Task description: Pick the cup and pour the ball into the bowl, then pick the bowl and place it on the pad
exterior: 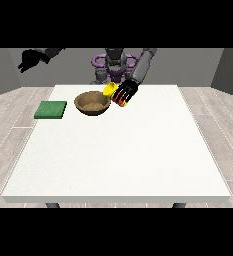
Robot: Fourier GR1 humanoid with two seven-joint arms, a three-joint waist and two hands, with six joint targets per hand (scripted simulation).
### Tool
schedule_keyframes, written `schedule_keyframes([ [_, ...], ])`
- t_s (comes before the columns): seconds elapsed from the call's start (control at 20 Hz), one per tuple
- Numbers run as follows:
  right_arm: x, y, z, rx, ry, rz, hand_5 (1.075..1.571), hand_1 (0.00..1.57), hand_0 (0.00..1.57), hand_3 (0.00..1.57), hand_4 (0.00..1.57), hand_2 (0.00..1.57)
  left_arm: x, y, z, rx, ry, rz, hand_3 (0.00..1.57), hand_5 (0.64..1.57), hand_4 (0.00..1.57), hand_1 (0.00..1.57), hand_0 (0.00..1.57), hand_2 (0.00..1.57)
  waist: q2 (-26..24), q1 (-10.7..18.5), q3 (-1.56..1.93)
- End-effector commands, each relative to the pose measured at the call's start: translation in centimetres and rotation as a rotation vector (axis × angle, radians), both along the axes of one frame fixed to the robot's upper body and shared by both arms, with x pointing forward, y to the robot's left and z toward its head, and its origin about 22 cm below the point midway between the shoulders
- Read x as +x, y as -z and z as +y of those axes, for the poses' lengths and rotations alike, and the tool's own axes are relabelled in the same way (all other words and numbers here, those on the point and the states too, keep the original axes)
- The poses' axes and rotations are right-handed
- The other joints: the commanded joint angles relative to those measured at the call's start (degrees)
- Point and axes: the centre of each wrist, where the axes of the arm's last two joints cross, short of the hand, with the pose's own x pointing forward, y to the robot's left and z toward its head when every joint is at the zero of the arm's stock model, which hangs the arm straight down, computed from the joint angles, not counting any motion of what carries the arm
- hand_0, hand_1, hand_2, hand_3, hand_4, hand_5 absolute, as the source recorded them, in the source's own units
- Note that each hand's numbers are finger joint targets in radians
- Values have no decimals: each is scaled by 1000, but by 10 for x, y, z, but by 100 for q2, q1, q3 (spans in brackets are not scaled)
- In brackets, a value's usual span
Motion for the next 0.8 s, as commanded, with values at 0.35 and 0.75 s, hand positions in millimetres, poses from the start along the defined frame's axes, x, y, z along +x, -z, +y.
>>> schedule_keyframes([
  [0.35, -6, 40, -17, -1, 46, 63, 1567, 0, 0, 647, 566, 384, 4, 2, -41, 528, -30, -119, 1571, 1521, 1115, 1571, 1571, 1571, -428, 246, 14],
  [0.75, 15, 26, 27, -12, -61, 75, 1566, 0, 0, 625, 576, 355, -8, 19, -64, 854, -29, -106, 1571, 1321, 1376, 1503, 1503, 1571, -400, -261, 0],
])
